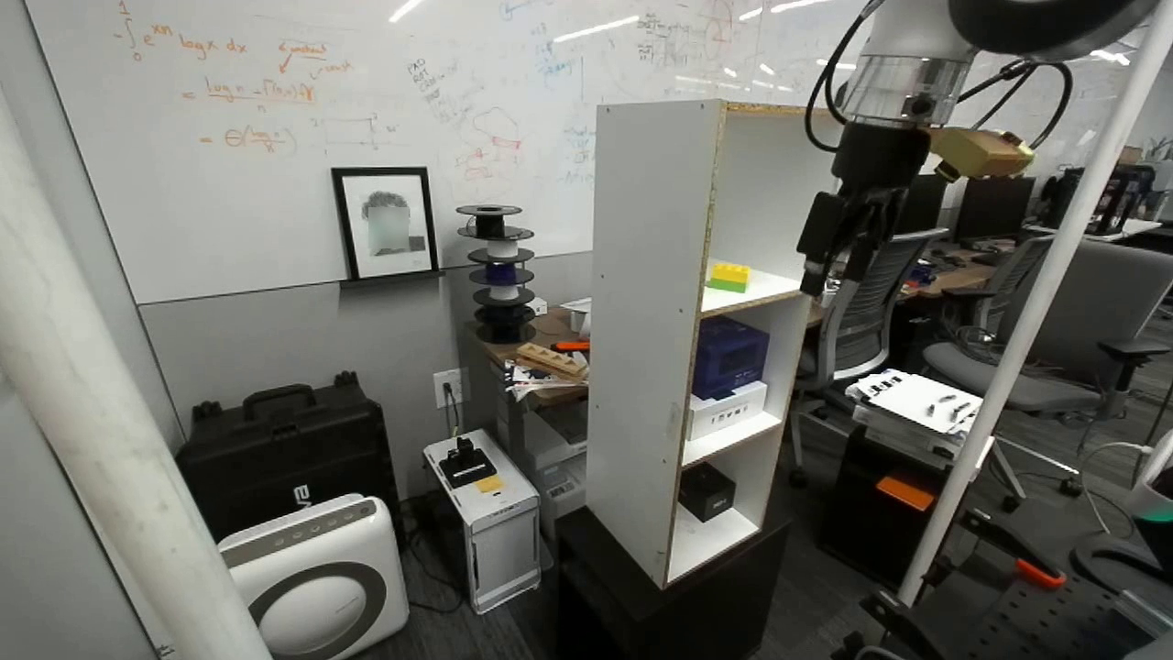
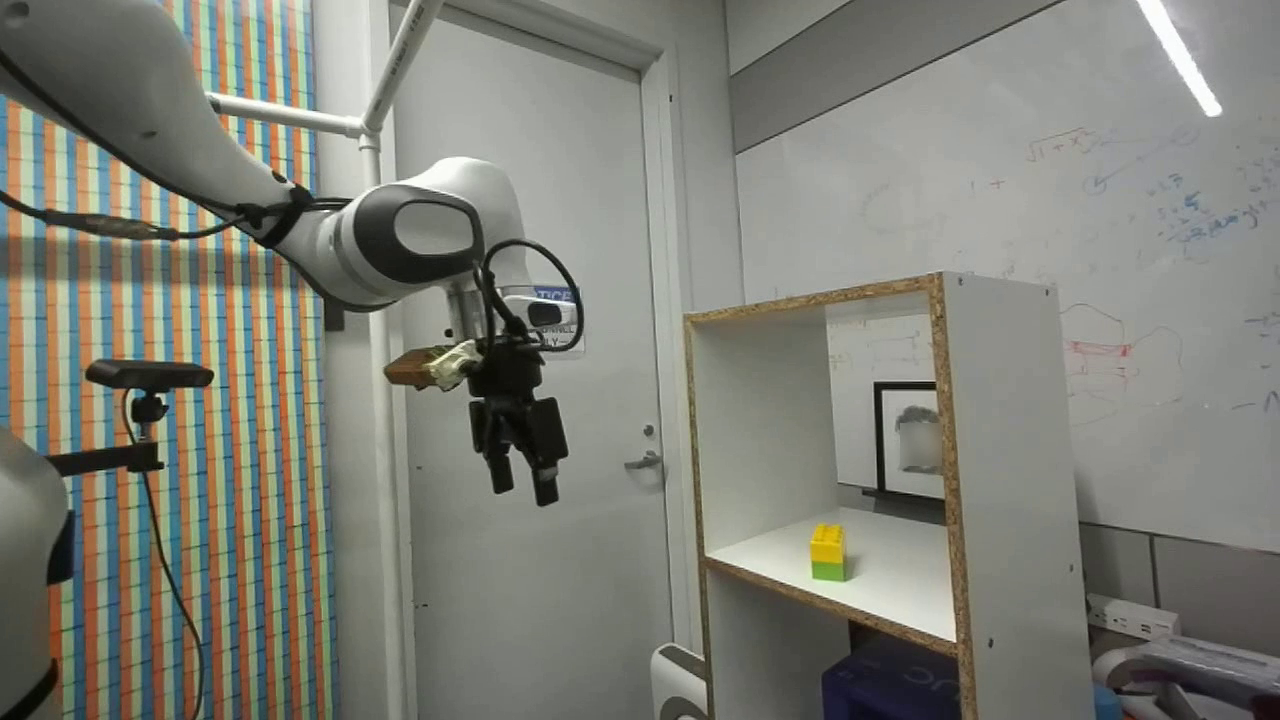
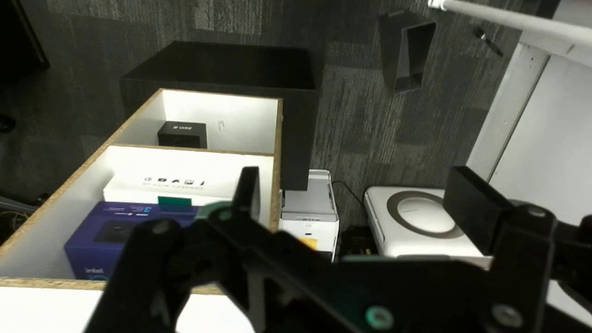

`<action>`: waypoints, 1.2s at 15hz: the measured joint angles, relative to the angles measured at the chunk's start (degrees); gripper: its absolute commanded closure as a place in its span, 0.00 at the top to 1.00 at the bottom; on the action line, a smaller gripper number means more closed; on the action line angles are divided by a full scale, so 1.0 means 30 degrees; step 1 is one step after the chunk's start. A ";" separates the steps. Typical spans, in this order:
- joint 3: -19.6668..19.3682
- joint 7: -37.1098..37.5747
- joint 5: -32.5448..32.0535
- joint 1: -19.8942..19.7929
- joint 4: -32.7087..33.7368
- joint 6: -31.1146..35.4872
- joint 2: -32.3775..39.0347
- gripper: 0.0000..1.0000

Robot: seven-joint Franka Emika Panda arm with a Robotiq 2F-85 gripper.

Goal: Pick up the blocks and put them on the top of the cabinet.

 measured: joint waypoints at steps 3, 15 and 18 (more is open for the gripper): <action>-0.2745 -0.3177 -0.0043 -0.1215 0.0559 0.1077 0.0388 1.00; -0.4890 -0.7063 0.0274 -0.1895 0.4742 1.1033 0.9840 1.00; -0.4571 -0.6969 0.0539 -0.2235 0.6271 1.2102 1.2153 1.00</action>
